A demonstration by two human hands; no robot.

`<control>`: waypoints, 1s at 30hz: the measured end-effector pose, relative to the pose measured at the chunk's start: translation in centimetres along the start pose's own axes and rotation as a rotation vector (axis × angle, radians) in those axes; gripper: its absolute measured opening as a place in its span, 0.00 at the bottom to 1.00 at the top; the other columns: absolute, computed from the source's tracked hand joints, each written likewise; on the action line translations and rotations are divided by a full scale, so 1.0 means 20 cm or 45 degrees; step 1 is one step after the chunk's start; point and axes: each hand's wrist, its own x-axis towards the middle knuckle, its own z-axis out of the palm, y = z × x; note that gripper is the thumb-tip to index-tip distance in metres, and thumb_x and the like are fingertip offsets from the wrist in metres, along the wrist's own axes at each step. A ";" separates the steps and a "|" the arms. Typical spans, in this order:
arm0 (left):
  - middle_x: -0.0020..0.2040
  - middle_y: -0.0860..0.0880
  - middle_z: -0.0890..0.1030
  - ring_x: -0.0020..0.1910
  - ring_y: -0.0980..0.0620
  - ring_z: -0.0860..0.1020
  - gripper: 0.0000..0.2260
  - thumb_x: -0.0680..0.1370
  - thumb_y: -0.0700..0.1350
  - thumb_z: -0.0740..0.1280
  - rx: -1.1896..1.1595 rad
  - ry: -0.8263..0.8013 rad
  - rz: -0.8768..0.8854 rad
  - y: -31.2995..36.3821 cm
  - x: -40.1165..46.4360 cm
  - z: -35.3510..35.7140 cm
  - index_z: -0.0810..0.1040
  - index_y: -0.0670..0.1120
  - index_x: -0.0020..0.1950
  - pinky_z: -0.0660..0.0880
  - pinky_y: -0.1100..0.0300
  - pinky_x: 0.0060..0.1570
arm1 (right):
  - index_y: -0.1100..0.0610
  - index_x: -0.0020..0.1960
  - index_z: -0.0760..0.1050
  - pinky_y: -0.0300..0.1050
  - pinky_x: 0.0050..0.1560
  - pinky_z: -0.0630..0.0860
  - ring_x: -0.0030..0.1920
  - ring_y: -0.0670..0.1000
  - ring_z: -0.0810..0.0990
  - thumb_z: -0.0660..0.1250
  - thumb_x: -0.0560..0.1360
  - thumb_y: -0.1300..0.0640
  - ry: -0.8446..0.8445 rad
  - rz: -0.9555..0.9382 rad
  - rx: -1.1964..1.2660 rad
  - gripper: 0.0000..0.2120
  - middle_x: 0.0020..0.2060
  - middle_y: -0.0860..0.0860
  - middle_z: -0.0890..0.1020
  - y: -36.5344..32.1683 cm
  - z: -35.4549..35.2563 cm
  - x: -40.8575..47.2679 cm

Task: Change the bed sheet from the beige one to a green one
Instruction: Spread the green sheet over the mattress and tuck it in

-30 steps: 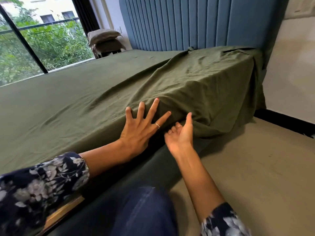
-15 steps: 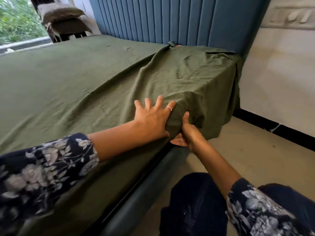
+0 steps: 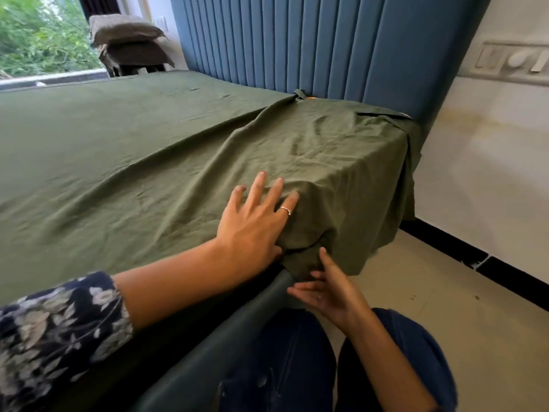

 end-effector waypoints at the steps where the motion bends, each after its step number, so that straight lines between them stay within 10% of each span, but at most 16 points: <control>1: 0.77 0.43 0.54 0.76 0.41 0.53 0.39 0.72 0.57 0.70 -0.019 0.128 0.046 0.04 -0.04 0.01 0.54 0.49 0.77 0.59 0.46 0.70 | 0.62 0.63 0.65 0.46 0.29 0.81 0.39 0.62 0.81 0.63 0.76 0.42 -0.032 0.038 0.035 0.27 0.44 0.65 0.76 0.00 0.02 0.03; 4: 0.59 0.48 0.76 0.58 0.49 0.73 0.23 0.70 0.51 0.73 -0.471 0.292 -0.116 0.21 -0.17 0.11 0.75 0.47 0.62 0.78 0.50 0.52 | 0.62 0.59 0.71 0.39 0.25 0.77 0.29 0.53 0.81 0.65 0.78 0.50 -0.039 -0.064 0.099 0.17 0.41 0.59 0.78 -0.03 0.05 0.10; 7: 0.42 0.50 0.80 0.40 0.55 0.77 0.12 0.76 0.45 0.69 -1.679 -0.171 -0.921 0.35 -0.19 0.20 0.77 0.43 0.58 0.80 0.57 0.42 | 0.64 0.50 0.69 0.35 0.20 0.73 0.19 0.47 0.75 0.64 0.78 0.62 0.007 -0.217 0.038 0.06 0.34 0.59 0.75 -0.05 0.03 0.15; 11: 0.49 0.43 0.80 0.48 0.52 0.80 0.07 0.79 0.35 0.63 -2.665 0.158 -1.611 0.48 -0.09 0.26 0.76 0.39 0.56 0.78 0.64 0.43 | 0.60 0.45 0.64 0.36 0.23 0.74 0.19 0.46 0.75 0.58 0.79 0.70 0.027 -0.477 -0.008 0.08 0.35 0.57 0.73 -0.10 0.03 0.16; 21: 0.44 0.43 0.77 0.49 0.51 0.77 0.09 0.77 0.29 0.57 -3.451 0.864 -1.868 0.59 0.07 0.22 0.75 0.38 0.46 0.71 0.60 0.60 | 0.64 0.51 0.75 0.40 0.41 0.82 0.46 0.55 0.80 0.57 0.77 0.70 -0.131 -0.372 0.325 0.09 0.47 0.59 0.79 -0.18 0.11 0.10; 26: 0.49 0.43 0.78 0.57 0.48 0.77 0.10 0.76 0.30 0.58 -3.615 0.946 -1.756 0.62 0.10 0.24 0.75 0.38 0.54 0.71 0.57 0.64 | 0.61 0.56 0.73 0.43 0.46 0.79 0.49 0.55 0.80 0.63 0.77 0.57 -0.194 -0.175 0.467 0.11 0.49 0.58 0.78 -0.20 0.10 0.09; 30: 0.37 0.44 0.82 0.45 0.51 0.78 0.10 0.76 0.30 0.61 -3.785 0.992 -1.730 0.55 0.16 0.22 0.80 0.38 0.40 0.73 0.58 0.59 | 0.61 0.59 0.71 0.49 0.65 0.71 0.57 0.57 0.76 0.62 0.77 0.50 -0.294 -0.204 0.575 0.16 0.60 0.59 0.73 -0.20 0.11 0.11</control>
